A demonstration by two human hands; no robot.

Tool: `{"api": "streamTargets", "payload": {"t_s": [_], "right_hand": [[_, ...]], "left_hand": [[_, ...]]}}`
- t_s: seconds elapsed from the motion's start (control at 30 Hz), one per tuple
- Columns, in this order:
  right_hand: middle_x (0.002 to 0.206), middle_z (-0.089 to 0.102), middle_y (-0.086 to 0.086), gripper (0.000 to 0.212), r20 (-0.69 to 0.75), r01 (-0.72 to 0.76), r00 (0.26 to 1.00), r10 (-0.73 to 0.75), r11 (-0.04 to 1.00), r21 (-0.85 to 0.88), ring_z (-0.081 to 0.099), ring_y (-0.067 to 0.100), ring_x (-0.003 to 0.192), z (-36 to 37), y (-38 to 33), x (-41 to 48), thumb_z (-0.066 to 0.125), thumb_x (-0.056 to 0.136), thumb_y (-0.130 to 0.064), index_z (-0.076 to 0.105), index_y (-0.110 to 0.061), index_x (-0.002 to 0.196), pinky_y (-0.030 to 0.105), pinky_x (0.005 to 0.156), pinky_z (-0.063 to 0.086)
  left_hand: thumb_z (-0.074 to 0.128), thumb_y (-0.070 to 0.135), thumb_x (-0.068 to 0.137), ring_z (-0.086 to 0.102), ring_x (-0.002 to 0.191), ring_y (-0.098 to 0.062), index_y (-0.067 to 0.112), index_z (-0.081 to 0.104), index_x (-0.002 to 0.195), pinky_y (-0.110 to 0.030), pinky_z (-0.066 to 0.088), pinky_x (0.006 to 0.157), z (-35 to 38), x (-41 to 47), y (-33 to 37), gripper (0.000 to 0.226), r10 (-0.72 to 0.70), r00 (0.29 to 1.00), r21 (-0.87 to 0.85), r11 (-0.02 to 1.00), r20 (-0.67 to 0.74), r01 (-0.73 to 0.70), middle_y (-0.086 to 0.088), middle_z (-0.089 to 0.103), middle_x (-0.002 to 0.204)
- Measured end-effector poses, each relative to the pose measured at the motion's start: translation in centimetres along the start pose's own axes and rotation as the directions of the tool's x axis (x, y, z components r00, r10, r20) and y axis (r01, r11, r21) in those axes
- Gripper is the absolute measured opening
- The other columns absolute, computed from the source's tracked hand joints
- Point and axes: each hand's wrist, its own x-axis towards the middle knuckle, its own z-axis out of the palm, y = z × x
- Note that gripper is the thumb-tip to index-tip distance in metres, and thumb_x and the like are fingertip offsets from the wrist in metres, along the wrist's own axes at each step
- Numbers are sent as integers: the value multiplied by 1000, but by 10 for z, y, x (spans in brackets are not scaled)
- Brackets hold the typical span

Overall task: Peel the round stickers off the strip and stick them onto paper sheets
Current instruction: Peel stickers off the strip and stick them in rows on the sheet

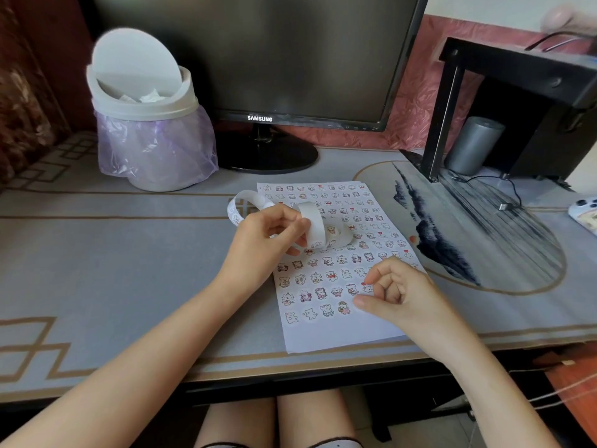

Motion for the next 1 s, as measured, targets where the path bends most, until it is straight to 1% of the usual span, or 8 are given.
{"api": "streamTargets", "payload": {"t_s": [0.07,0.23,0.33,0.43,0.63,0.8,0.93,1.0], "right_hand": [[64,53,-15,24,25,4,1000,-3,1000,-21,42,5,56,-2,1,0,79,73,-19,59,-28,84,22,63,40],[72,55,-9,23,73,9,997,-5,998,-57,45,4,57,-8,1,1,75,77,-13,60,-27,87,24,66,41],[73,54,-9,21,34,10,999,-9,999,-49,45,3,57,-5,4,2,73,79,-17,59,-30,86,25,67,41],[71,54,-9,22,8,-2,1000,2,1000,-7,44,5,57,-2,5,2,78,74,-25,59,-33,83,25,65,41],[74,57,-8,19,-13,12,1000,-13,995,-95,45,1,53,1,3,7,70,82,-19,58,-32,82,28,65,41],[73,62,-8,13,-95,72,993,-73,997,-19,54,11,63,0,-11,19,69,83,-21,61,-30,77,30,64,44],[79,67,-13,12,-133,183,976,-173,981,65,60,2,73,5,-30,30,71,82,-18,63,-27,83,18,71,46],[85,69,-14,12,-135,225,967,-215,972,66,62,2,83,11,-36,35,73,81,-18,64,-24,88,17,73,46]], "left_hand": [[58,16,93,65,68,-7,12,64,80,-17,53,64,0,0,0,15,-2,1000,0,1000,1,2,-3,68,73],[59,16,93,65,68,-7,13,64,79,-18,53,64,0,0,0,15,-6,1000,-4,1000,2,6,-4,68,73],[58,16,93,65,68,-7,12,64,79,-18,53,63,0,0,0,15,-12,1000,-10,1000,-2,12,-6,69,74],[58,16,93,65,68,-8,11,64,80,-18,54,63,1,0,0,15,-12,1000,-8,1000,-2,12,-7,69,75],[57,15,94,64,66,-6,10,63,81,-19,55,63,1,0,1,15,6,1000,-23,1000,-3,-6,-4,67,72],[55,15,95,63,67,-10,8,61,83,-25,56,64,0,1,-1,15,18,1000,-52,998,-3,-18,-5,67,71],[55,15,95,63,66,-10,8,60,82,-23,54,62,0,1,-1,15,33,999,-61,998,-1,-33,-5,66,70],[55,14,95,63,66,-10,7,60,83,-23,54,62,0,1,0,15,46,999,-63,997,-3,-46,-4,66,70]]}}
